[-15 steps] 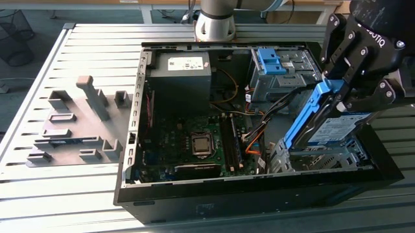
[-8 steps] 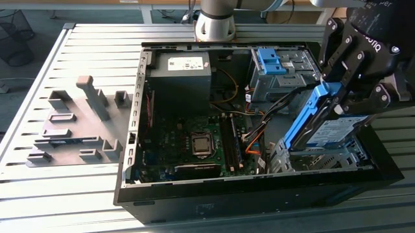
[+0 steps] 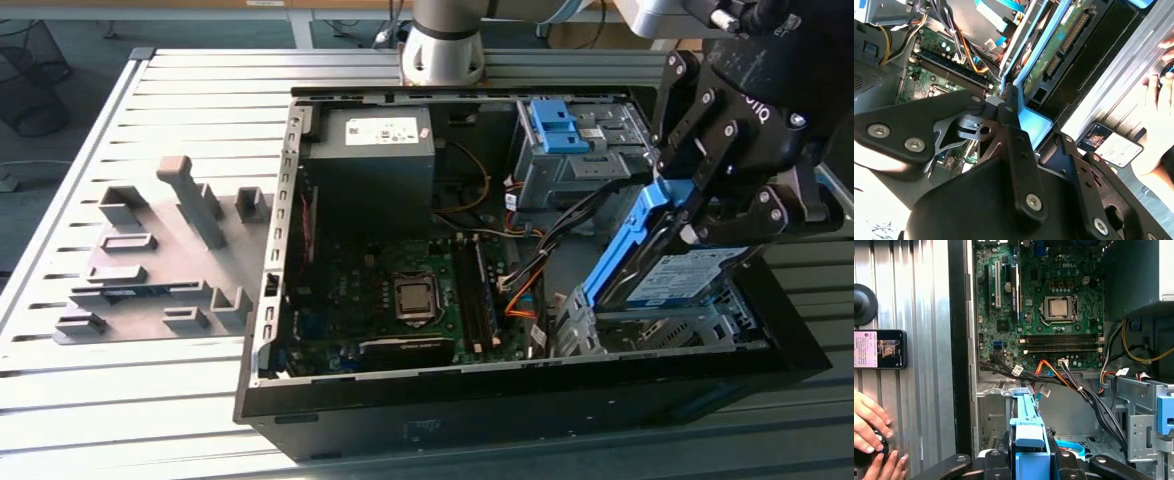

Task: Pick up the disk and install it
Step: 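Insert the disk into the insertion slot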

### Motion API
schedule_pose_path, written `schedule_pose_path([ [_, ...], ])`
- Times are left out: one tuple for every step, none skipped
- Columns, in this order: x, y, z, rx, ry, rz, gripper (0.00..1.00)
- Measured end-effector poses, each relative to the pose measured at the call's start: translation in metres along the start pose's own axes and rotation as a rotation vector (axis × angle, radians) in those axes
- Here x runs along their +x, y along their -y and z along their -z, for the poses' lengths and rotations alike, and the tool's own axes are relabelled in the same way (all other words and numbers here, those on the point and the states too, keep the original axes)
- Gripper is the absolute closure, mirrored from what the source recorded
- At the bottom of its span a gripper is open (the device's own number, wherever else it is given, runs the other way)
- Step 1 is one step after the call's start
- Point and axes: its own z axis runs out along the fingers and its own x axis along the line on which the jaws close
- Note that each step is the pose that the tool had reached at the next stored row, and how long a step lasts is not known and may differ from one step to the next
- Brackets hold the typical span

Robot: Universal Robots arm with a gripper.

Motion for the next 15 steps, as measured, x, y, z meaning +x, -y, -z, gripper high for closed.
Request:
schedule_pose_path([
  [0.0,0.0,0.0,0.0,-0.0001,0.0,0.63],
  [0.0,0.0,0.0,0.0,-0.0001,0.0,0.63],
  [0.0,0.0,0.0,-0.0001,0.0,0.0,0.63],
  [0.0,0.0,0.0,-0.0001,0.0,0.0,0.63],
  [0.0,0.0,-0.0001,-0.0001,0.0001,0.0,0.63],
  [0.0,0.0,-0.0001,-0.0001,0.0,0.0,0.63],
  [0.0,0.0,-0.0001,-0.0001,0.0,0.0,0.63],
  [0.0,0.0,-0.0001,-0.0001,-0.0001,0.0,0.62],
  [0.0,0.0,0.0,-0.0003,-0.0002,0.0,0.56],
  [0.0,0.0,-0.0001,-0.0002,-0.0001,0.0,0.56],
  [0.0,0.0,-0.0002,-0.0002,0.0002,0.0,0.5],
  [0.0,0.0,-0.0001,-0.0001,-0.0001,0.0,0.5],
  [0.0,0.0,-0.0005,-0.0001,0.0002,0.0,0.5],
  [0.0,0.0,-0.0017,-0.0001,0.0003,0.0,0.5],
  [0.0001,-0.0001,-0.0035,-0.0001,0.0003,0.0,0.5],
])
